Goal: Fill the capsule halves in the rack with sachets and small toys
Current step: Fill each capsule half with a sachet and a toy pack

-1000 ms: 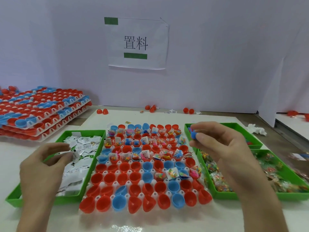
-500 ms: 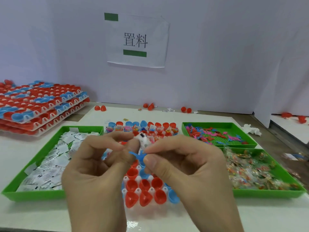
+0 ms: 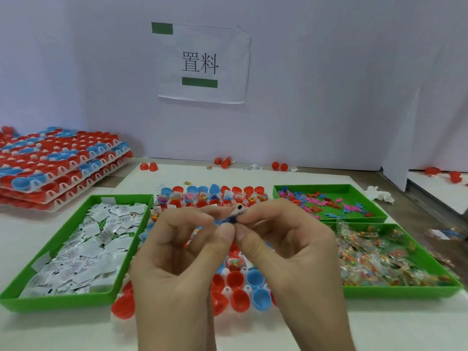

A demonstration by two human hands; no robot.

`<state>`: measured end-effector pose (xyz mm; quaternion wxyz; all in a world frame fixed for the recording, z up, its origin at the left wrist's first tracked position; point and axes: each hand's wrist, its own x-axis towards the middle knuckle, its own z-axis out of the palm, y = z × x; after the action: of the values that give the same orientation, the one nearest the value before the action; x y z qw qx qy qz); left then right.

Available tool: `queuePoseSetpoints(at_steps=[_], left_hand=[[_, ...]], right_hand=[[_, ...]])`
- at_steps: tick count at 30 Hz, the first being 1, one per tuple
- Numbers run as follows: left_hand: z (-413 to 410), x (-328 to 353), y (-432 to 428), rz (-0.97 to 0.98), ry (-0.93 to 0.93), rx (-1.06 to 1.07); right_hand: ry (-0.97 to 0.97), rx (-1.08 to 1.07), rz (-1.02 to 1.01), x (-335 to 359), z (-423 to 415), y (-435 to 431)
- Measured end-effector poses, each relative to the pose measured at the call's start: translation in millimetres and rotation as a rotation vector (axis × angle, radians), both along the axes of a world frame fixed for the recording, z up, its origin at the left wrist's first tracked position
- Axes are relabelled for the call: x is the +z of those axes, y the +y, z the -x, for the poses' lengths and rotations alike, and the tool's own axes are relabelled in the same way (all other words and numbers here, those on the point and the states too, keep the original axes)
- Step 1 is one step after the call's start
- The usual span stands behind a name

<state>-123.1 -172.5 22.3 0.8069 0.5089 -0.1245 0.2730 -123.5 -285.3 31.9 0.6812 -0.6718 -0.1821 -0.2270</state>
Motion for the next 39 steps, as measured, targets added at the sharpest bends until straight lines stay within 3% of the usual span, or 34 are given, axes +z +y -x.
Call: queuePoseSetpoints(at_steps=[6,9,12,14,16,24,29,34,39], left_hand=[[3,3,5,0.196,0.076,-0.084],[3,12,11,0.182,0.067,-0.106],[3,13,17,0.133,0.078,-0.125],[1,12,16,0.116,0.084,-0.116],[1,9,14,0.118,0.082,-0.131],[4,9,18,0.077,0.096,-0.074],[4,10,20,0.077,0.096,-0.071],[3,10,17,0.040,0.064,-0.020],[4,9,14,-0.001,0.044,0.057]], right_hand=[[0.036,0.145,0.109,0,-3,-21],[0.162,-0.165,0.311,-19,-23,-56],[0.427,-0.490,0.566,-46,-41,-95],[0.615,-0.547,0.699,-65,-48,-112],[0.671,-0.541,0.738,-76,-53,-116],[0.550,-0.607,0.513,-82,-59,-110],[0.374,-0.650,0.237,-71,-55,-100],[0.201,-0.305,0.040,-34,-36,-64],[0.102,0.030,-0.014,-4,-8,-15]])
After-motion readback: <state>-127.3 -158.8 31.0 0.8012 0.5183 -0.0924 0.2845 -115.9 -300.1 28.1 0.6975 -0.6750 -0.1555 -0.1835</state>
